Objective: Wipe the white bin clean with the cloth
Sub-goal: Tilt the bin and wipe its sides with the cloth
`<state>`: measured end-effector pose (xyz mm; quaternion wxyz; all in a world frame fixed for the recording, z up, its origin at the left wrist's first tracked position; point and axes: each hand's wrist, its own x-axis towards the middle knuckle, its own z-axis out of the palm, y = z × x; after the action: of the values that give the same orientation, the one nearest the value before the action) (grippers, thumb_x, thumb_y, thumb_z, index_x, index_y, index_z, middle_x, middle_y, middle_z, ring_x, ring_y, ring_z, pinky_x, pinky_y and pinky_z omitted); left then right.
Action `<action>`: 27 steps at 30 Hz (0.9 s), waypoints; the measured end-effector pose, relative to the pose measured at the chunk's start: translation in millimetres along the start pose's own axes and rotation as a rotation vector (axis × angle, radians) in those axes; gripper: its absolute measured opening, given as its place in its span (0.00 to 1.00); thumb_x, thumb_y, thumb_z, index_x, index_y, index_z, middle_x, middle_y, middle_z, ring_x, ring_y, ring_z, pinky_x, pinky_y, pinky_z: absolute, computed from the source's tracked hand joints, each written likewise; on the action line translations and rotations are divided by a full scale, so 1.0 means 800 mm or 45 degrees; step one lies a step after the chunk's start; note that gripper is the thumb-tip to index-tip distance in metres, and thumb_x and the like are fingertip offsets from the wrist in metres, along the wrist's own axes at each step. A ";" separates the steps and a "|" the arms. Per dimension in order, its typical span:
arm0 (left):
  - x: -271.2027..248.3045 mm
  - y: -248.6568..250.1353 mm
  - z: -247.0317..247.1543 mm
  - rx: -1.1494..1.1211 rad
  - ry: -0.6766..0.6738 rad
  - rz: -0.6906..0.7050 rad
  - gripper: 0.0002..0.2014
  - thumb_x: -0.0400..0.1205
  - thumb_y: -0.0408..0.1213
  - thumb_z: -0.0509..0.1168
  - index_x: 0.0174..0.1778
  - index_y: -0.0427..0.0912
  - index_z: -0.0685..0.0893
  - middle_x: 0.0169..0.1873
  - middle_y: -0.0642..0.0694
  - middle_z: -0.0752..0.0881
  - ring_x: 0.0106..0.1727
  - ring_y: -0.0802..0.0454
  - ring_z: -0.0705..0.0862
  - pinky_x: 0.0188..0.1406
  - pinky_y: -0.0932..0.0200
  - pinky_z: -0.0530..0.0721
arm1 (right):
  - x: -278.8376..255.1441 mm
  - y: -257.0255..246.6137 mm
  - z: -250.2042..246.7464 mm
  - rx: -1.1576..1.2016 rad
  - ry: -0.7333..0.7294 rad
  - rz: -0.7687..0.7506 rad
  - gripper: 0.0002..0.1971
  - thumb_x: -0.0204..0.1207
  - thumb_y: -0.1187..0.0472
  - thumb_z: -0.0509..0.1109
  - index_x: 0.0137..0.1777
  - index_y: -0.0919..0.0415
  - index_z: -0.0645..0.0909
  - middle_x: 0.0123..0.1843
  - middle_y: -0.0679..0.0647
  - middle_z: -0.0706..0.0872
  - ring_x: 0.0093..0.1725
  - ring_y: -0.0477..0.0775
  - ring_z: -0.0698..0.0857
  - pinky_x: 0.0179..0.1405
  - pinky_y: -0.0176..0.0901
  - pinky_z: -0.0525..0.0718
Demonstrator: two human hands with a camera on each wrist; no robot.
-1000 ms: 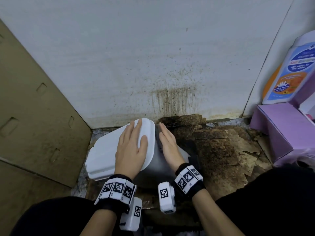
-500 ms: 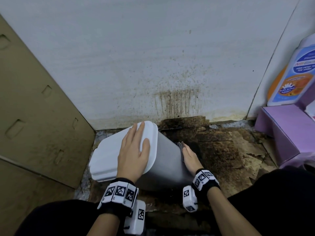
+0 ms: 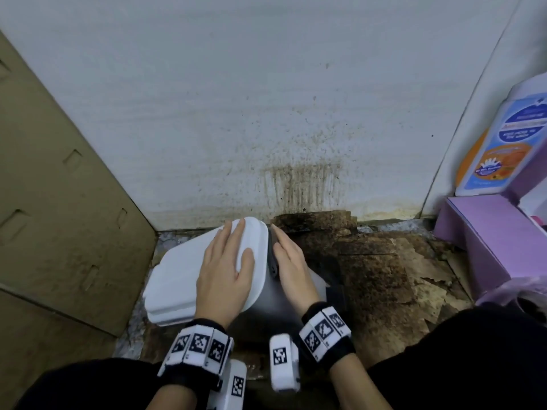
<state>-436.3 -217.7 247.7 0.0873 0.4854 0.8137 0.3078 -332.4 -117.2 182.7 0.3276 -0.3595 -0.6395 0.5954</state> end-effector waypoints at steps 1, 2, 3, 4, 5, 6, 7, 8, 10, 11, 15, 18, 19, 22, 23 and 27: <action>0.000 0.002 -0.001 0.000 -0.007 0.013 0.28 0.89 0.53 0.49 0.88 0.60 0.60 0.88 0.58 0.59 0.87 0.58 0.55 0.84 0.55 0.56 | -0.005 0.001 -0.002 -0.094 0.008 -0.050 0.21 0.90 0.51 0.51 0.82 0.40 0.67 0.82 0.34 0.67 0.81 0.34 0.63 0.82 0.37 0.58; 0.000 0.003 -0.001 0.001 -0.016 0.023 0.30 0.87 0.55 0.47 0.88 0.60 0.60 0.88 0.58 0.59 0.87 0.58 0.54 0.84 0.56 0.56 | -0.009 0.005 -0.006 -0.174 0.025 -0.067 0.21 0.91 0.52 0.50 0.83 0.41 0.65 0.81 0.33 0.66 0.81 0.32 0.61 0.82 0.34 0.56; 0.000 0.005 0.000 0.003 -0.022 0.027 0.31 0.85 0.56 0.46 0.88 0.60 0.60 0.88 0.59 0.59 0.87 0.58 0.54 0.83 0.57 0.55 | -0.012 0.013 -0.011 -0.223 0.049 -0.060 0.21 0.91 0.52 0.50 0.83 0.41 0.64 0.81 0.32 0.66 0.81 0.31 0.61 0.82 0.33 0.56; 0.000 0.006 0.002 0.005 -0.025 0.028 0.31 0.85 0.56 0.45 0.88 0.60 0.60 0.88 0.59 0.59 0.87 0.58 0.54 0.83 0.58 0.55 | -0.013 0.023 -0.016 -0.241 0.075 -0.042 0.21 0.91 0.52 0.50 0.83 0.41 0.64 0.81 0.32 0.66 0.80 0.31 0.61 0.83 0.34 0.56; 0.000 0.006 0.004 0.004 -0.025 0.028 0.32 0.85 0.56 0.45 0.88 0.61 0.60 0.88 0.59 0.59 0.87 0.58 0.54 0.82 0.59 0.55 | -0.013 0.034 -0.022 -0.238 0.097 -0.013 0.21 0.91 0.52 0.50 0.83 0.41 0.65 0.81 0.33 0.67 0.81 0.32 0.62 0.84 0.37 0.57; 0.000 0.008 0.005 0.003 -0.025 0.027 0.31 0.85 0.56 0.45 0.88 0.61 0.60 0.88 0.59 0.59 0.87 0.58 0.54 0.82 0.59 0.56 | -0.012 0.046 -0.029 -0.234 0.112 0.027 0.21 0.91 0.52 0.50 0.83 0.42 0.65 0.81 0.34 0.68 0.81 0.34 0.63 0.85 0.40 0.58; 0.001 0.009 0.006 0.003 -0.025 0.025 0.31 0.85 0.56 0.46 0.88 0.61 0.60 0.88 0.59 0.59 0.87 0.58 0.54 0.82 0.58 0.57 | -0.012 0.059 -0.036 -0.244 0.123 0.069 0.21 0.91 0.52 0.50 0.83 0.43 0.66 0.82 0.36 0.68 0.81 0.36 0.64 0.86 0.44 0.58; 0.001 0.010 0.006 0.004 -0.023 0.023 0.30 0.86 0.55 0.47 0.88 0.61 0.60 0.88 0.59 0.59 0.87 0.58 0.54 0.82 0.57 0.57 | -0.013 0.070 -0.042 -0.266 0.133 0.104 0.22 0.91 0.52 0.49 0.84 0.44 0.66 0.83 0.38 0.68 0.82 0.38 0.65 0.86 0.47 0.59; 0.001 0.012 0.007 0.007 -0.023 0.022 0.27 0.90 0.51 0.50 0.88 0.61 0.60 0.88 0.58 0.59 0.88 0.57 0.54 0.84 0.56 0.56 | -0.018 0.090 -0.051 -0.277 0.165 0.154 0.22 0.91 0.53 0.49 0.83 0.46 0.65 0.84 0.42 0.68 0.83 0.41 0.65 0.86 0.52 0.59; 0.001 0.013 0.008 0.007 -0.022 0.025 0.26 0.91 0.50 0.51 0.88 0.60 0.60 0.88 0.58 0.59 0.88 0.57 0.54 0.84 0.56 0.56 | -0.021 0.097 -0.053 -0.257 0.190 0.171 0.22 0.91 0.54 0.50 0.83 0.46 0.65 0.84 0.43 0.68 0.83 0.43 0.65 0.86 0.52 0.58; 0.001 0.019 0.010 0.015 -0.015 0.029 0.26 0.91 0.47 0.52 0.88 0.60 0.60 0.88 0.58 0.59 0.88 0.57 0.54 0.85 0.56 0.55 | -0.025 0.099 -0.047 -0.162 0.275 0.286 0.23 0.91 0.56 0.50 0.85 0.50 0.64 0.86 0.47 0.65 0.85 0.45 0.62 0.87 0.51 0.55; 0.002 0.022 0.010 0.006 -0.016 -0.002 0.26 0.91 0.46 0.53 0.88 0.61 0.60 0.88 0.58 0.59 0.88 0.57 0.54 0.84 0.52 0.58 | -0.026 0.080 -0.037 -0.060 0.323 0.351 0.24 0.89 0.53 0.51 0.85 0.46 0.63 0.86 0.44 0.63 0.86 0.47 0.59 0.87 0.54 0.54; 0.003 0.022 0.009 0.000 -0.018 -0.019 0.26 0.91 0.47 0.53 0.88 0.61 0.60 0.88 0.59 0.59 0.88 0.57 0.54 0.84 0.51 0.60 | -0.028 0.068 -0.030 -0.015 0.332 0.345 0.24 0.88 0.53 0.51 0.85 0.46 0.63 0.86 0.43 0.62 0.86 0.46 0.59 0.87 0.54 0.53; 0.009 0.020 0.007 -0.012 -0.011 -0.058 0.27 0.91 0.47 0.52 0.88 0.61 0.61 0.88 0.60 0.59 0.87 0.57 0.55 0.83 0.48 0.62 | -0.043 0.024 -0.001 -0.003 0.290 0.220 0.24 0.90 0.57 0.51 0.86 0.47 0.62 0.84 0.37 0.61 0.85 0.40 0.55 0.87 0.47 0.50; 0.011 0.019 0.007 -0.014 -0.006 -0.066 0.27 0.90 0.48 0.52 0.88 0.61 0.61 0.88 0.60 0.59 0.87 0.57 0.55 0.83 0.47 0.62 | -0.051 0.009 0.008 -0.030 0.263 0.158 0.24 0.91 0.58 0.50 0.85 0.46 0.61 0.82 0.34 0.60 0.84 0.37 0.54 0.87 0.43 0.49; 0.013 0.014 0.003 -0.030 0.009 -0.076 0.26 0.91 0.47 0.52 0.87 0.62 0.61 0.87 0.61 0.60 0.87 0.58 0.57 0.81 0.46 0.65 | -0.074 -0.012 0.033 -0.176 0.221 0.043 0.24 0.91 0.56 0.48 0.86 0.44 0.58 0.82 0.30 0.56 0.83 0.30 0.50 0.81 0.30 0.45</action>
<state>-432.0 -204.2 253.8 0.0990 0.4588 0.8244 0.3163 -324.4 -182.0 190.5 0.3459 -0.4422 -0.6422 0.5218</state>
